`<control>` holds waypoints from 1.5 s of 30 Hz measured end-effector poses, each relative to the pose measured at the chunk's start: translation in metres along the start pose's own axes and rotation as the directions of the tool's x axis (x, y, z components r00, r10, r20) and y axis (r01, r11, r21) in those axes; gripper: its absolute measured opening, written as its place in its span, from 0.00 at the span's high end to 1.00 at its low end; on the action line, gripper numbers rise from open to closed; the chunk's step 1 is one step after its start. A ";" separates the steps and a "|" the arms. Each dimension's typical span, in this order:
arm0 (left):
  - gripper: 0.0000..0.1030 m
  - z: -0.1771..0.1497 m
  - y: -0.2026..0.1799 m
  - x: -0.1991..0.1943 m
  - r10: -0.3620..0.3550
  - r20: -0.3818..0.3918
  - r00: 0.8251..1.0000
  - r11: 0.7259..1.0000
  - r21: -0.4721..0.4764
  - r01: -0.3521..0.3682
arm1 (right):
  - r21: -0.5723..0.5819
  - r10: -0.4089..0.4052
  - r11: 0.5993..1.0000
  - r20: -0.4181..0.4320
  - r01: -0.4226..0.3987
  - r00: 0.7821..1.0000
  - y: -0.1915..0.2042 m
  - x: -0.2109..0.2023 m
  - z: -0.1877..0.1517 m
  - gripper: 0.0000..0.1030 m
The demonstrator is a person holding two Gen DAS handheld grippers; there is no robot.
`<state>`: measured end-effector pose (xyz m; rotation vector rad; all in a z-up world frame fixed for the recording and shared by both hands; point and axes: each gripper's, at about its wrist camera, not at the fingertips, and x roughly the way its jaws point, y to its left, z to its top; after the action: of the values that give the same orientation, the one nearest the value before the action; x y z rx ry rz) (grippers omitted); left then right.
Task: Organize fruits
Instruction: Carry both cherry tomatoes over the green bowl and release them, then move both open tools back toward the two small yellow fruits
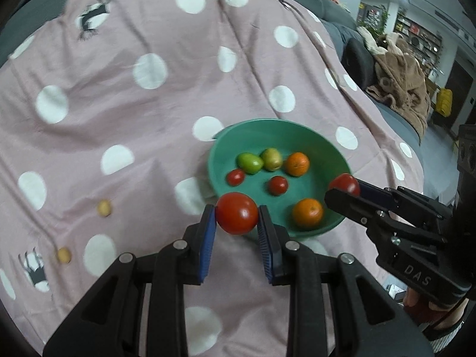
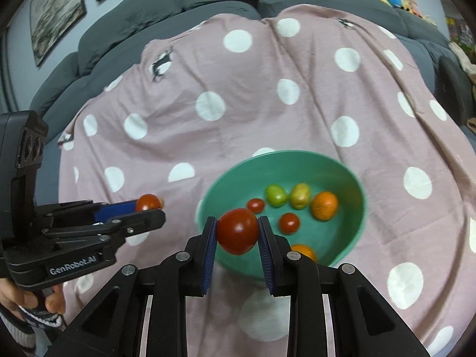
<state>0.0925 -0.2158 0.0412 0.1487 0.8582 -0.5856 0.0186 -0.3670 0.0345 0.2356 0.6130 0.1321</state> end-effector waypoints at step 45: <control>0.42 0.013 -0.014 0.064 0.011 -0.069 0.998 1.000 0.010 -0.010 | 0.038 -0.105 0.993 -0.084 0.109 0.991 -0.038 0.030 -0.002 0.68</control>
<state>0.1264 -0.2590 0.0032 0.1829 0.9211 -0.5774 0.0441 -0.3979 0.0065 0.2390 0.7094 0.0251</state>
